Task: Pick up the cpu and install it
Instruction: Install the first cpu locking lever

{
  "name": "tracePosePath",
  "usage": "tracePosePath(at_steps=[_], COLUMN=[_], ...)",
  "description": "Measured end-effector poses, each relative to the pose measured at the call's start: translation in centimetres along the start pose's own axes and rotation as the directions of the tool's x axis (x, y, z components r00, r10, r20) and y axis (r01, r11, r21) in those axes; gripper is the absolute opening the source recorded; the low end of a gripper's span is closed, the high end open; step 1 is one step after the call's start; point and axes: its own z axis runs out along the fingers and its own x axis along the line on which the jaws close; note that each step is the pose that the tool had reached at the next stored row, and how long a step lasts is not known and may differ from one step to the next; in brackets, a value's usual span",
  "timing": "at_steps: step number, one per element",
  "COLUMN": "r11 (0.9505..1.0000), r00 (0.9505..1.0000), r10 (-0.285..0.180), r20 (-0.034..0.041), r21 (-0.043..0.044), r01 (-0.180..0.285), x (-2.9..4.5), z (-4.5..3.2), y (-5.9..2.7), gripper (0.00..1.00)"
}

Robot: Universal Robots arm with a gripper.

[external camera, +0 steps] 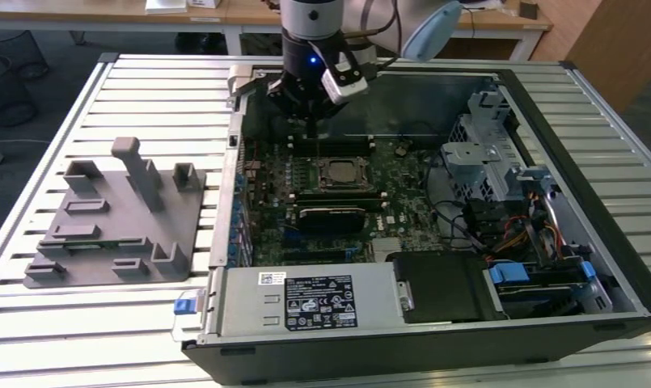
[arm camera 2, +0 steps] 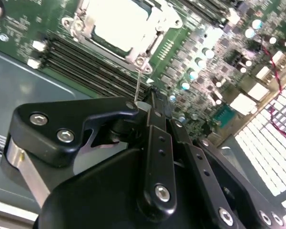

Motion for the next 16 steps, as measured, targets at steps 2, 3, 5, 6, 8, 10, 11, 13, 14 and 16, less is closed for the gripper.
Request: tracePosePath(at_steps=[2,3,5,6,8,10,11,13,14,16], r11=[1.0,1.0,1.0,1.0,1.0,0.9999,0.9998,0.9995,0.9995,0.9994], r00=[1.0,1.0,1.0,1.0,1.0,1.0,1.0,1.0,1.0,1.0], r10=[0.0,0.0,0.0,0.0,0.0,0.0,0.0,0.001,0.001,0.001], r20=[0.0,0.0,0.0,0.0,0.0001,-0.0002,-0.0001,0.0,0.0004,0.0006], r21=[0.0001,0.0001,0.0,0.0001,-0.0032,-0.0146,-0.0212,-0.0311,-0.0331,-0.0353], r01=[0.0,0.0,0.0,0.0,0.0,0.0,0.0,-0.001,-0.001,-0.001], x=[-0.47,-0.75,-1.4,-1.67,-2.0,-2.19,-2.26,-2.32,-2.33,-2.36], z=[0.02,0.04,0.09,0.12,0.2,0.29,0.35,0.5,0.6,0.77], y=[0.0,0.0,0.01,0.01,0.0,-0.04,-0.07,-0.16,-0.19,-0.24], gripper=[0.11,0.11,0.11,0.11,0.11,0.11,0.11,0.11,0.11,0.11])
